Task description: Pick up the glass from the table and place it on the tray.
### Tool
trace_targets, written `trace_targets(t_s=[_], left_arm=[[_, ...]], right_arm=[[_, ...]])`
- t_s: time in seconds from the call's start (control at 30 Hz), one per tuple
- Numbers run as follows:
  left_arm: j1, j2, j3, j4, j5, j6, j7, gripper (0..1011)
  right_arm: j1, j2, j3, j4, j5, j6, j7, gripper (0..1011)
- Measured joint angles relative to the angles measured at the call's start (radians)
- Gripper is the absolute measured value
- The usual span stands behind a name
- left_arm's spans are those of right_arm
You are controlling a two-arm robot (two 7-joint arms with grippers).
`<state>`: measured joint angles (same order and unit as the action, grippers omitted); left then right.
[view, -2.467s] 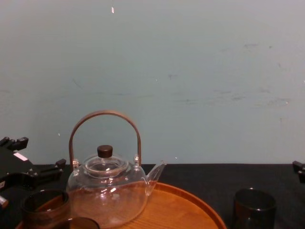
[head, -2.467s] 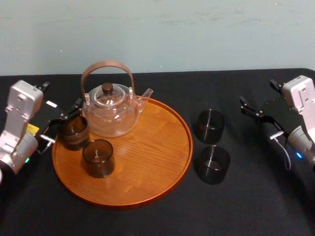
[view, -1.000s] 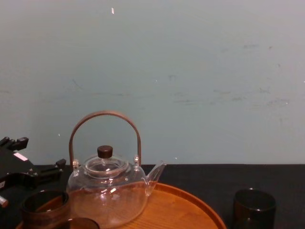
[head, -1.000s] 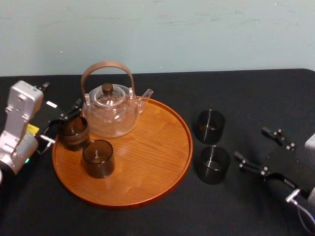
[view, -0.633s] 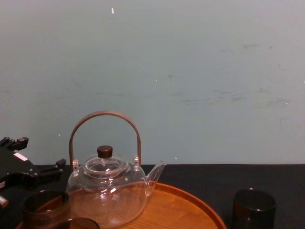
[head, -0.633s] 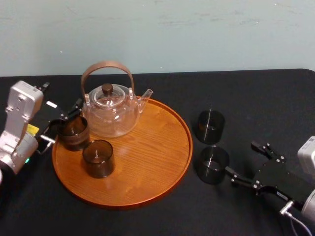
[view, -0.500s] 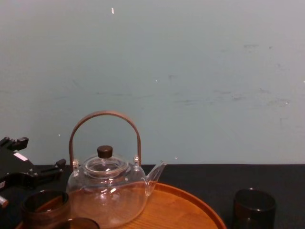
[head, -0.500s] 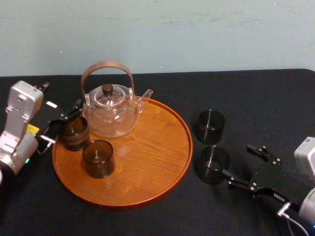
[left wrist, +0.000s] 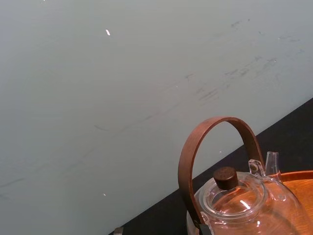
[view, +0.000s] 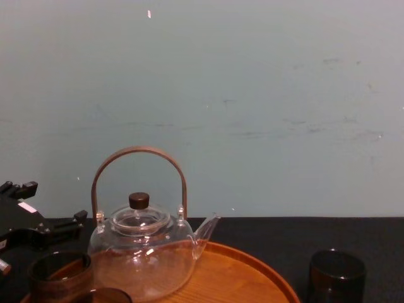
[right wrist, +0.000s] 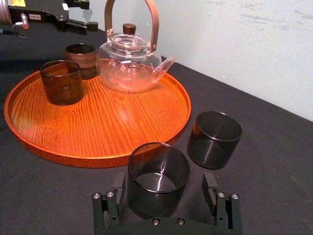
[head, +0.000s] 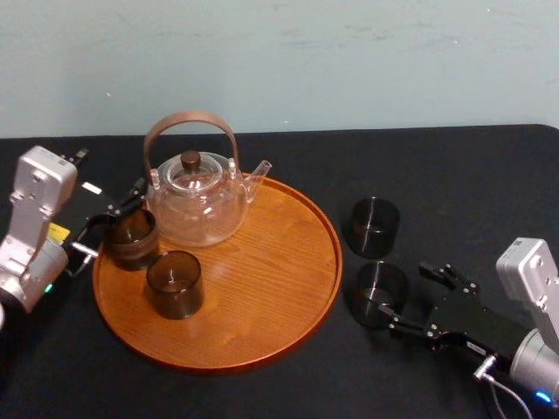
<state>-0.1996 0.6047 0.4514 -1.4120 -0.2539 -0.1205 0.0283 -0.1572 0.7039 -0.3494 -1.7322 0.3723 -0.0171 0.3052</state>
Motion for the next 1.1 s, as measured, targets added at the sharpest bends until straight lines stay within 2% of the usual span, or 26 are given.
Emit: trace_targets(t_s=[0.57, 1.1], left_arm=[[0.000, 0.000, 0.000, 0.000, 0.000, 0.000, 0.000, 1001], [0.000, 0.000, 0.000, 0.000, 0.000, 0.000, 0.000, 1001]], right_arm=[[0.069, -0.068, -0.016, 0.083, -0.031, 0.027, 0.086, 1002], [0.131, -0.139, -0.019, 0.176, -0.069, 0.036, 0.131, 1002]])
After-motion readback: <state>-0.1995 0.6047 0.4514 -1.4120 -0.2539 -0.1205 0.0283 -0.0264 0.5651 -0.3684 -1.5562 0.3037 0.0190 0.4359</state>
